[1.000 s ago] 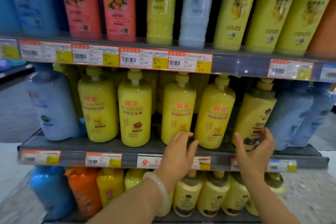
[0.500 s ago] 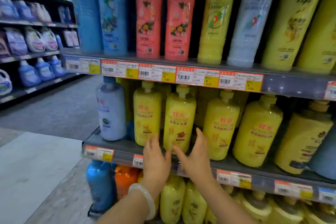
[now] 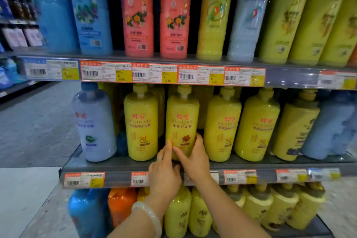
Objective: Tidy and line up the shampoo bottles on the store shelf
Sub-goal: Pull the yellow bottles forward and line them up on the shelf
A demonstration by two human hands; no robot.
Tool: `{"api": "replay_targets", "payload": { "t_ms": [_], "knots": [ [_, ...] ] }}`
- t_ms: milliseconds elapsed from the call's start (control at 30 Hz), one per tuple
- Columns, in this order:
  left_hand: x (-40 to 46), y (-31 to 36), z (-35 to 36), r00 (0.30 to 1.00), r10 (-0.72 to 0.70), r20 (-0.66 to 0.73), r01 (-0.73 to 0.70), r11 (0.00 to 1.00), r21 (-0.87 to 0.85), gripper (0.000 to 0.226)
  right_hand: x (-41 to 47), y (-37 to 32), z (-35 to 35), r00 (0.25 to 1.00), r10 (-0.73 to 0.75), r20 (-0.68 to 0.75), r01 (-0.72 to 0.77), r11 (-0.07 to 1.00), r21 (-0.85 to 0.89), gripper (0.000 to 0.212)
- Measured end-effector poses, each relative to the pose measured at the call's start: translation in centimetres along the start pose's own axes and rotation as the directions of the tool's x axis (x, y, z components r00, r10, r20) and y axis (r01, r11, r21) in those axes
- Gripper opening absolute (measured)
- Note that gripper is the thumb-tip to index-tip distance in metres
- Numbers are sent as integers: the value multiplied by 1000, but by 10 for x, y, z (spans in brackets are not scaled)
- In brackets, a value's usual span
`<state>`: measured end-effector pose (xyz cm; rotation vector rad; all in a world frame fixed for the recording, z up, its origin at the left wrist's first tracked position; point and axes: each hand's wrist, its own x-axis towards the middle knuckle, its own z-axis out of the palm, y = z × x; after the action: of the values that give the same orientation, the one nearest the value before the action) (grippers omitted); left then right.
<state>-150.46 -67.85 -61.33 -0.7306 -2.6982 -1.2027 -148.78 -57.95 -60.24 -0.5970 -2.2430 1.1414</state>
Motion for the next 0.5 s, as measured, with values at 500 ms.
{"api": "replay_targets", "payload": {
  "t_ms": [500],
  "knots": [
    [-11, -25, 7, 997, 80, -23, -82, 988, -131, 60, -13, 7, 12, 993, -6, -116, 3, 999, -32, 88]
  ]
}}
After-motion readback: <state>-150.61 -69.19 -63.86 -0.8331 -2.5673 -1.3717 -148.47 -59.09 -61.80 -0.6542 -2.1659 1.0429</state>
